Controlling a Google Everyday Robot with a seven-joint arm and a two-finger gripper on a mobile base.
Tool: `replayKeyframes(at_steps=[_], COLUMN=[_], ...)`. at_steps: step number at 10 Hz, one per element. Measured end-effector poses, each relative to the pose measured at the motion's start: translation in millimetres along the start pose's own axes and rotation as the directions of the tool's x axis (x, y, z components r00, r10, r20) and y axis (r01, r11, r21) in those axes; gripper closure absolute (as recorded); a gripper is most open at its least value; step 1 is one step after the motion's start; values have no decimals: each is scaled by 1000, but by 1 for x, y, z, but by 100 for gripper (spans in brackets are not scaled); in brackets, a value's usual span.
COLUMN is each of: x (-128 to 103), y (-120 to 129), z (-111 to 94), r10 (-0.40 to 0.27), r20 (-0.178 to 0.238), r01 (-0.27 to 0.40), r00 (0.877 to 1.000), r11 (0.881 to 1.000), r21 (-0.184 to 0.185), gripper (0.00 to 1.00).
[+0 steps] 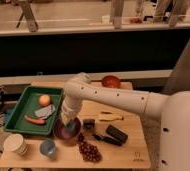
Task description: Wipe purple bowl with sponge
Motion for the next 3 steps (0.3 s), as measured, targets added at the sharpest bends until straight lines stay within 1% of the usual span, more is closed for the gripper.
replayKeyframes(at_steps=[1,2,3], x=[0,-2,-4], y=[2,4,5], z=[-1,0,4], r10=[2,-2,-7], r20=[-1,4,13], r01=[-2,2,8], r00=[1000,1000,1000], r11=[1000,1000,999], r21=[0,-10,-31], gripper=[99,100,100])
